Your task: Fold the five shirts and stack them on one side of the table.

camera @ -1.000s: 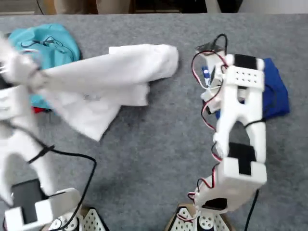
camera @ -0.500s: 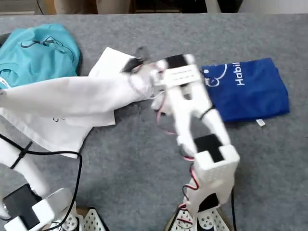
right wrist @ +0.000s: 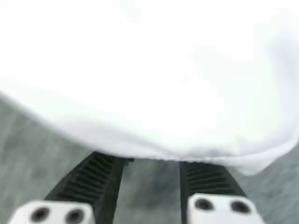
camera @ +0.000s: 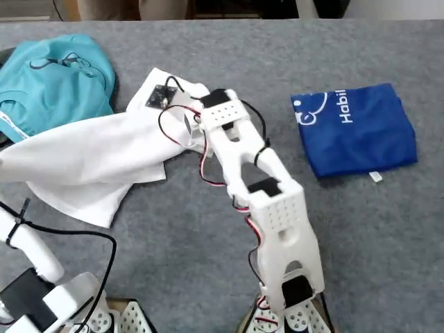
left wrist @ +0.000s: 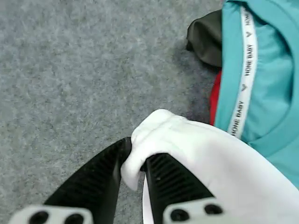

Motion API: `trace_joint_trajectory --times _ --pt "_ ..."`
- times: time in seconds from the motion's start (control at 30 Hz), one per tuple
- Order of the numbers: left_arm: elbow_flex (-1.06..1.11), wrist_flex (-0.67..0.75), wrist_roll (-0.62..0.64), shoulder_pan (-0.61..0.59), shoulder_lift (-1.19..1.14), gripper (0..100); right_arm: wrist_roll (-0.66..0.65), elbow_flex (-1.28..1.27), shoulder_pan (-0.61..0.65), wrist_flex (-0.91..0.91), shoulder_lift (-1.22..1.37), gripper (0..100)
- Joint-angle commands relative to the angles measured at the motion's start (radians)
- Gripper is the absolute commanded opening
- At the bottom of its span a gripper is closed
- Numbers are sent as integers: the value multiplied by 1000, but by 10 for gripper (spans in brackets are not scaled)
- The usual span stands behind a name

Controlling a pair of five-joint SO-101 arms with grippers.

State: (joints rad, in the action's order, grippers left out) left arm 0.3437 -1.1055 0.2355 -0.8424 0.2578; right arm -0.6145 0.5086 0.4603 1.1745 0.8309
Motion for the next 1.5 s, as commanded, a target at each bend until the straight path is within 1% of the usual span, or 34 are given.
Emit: trace_joint_trajectory --times 0.0,0.07,0.1,0.17,0.33,0.37,0.43,0.5,0.57,0.83,0.9,0.97,1.07,1.13,1.23,1.33,1.4,1.47 --pt "69 94 61 -8 18 18 20 286 18 -32 97 135" --pt "123 150 84 -8 18 18 20 420 13 -12 157 34" --pt "149 181 92 -8 18 18 20 487 12 2 185 0" --pt "186 229 97 -8 18 18 20 616 10 26 239 27" --pt "201 258 97 -32 8 18 20 886 12 -3 387 12" --pt "210 272 97 -32 8 18 21 931 12 -12 418 30" --pt "236 302 98 -31 10 18 40 1017 10 -2 470 100" --pt "264 339 98 -29 15 18 158 1104 -8 18 507 168" --pt "272 351 98 -29 16 18 267 1170 -24 51 522 211" --pt "272 358 100 -15 7 18 420 1161 -113 163 389 222" --pt "272 358 100 -14 7 18 420 1159 -125 256 338 221" --pt "272 358 100 -12 7 18 405 1158 -120 404 286 221" --pt "272 358 100 -12 7 18 408 1144 -64 624 243 220" --pt "272 358 100 -12 7 18 410 1092 -44 617 236 201" --pt "272 358 100 -12 7 18 474 952 10 615 196 117" --pt "272 359 100 -12 7 18 525 745 84 615 136 41" --pt "282 382 98 -12 7 18 551 621 120 614 87 35" --pt "301 407 98 -12 7 18 589 533 153 614 42 56"
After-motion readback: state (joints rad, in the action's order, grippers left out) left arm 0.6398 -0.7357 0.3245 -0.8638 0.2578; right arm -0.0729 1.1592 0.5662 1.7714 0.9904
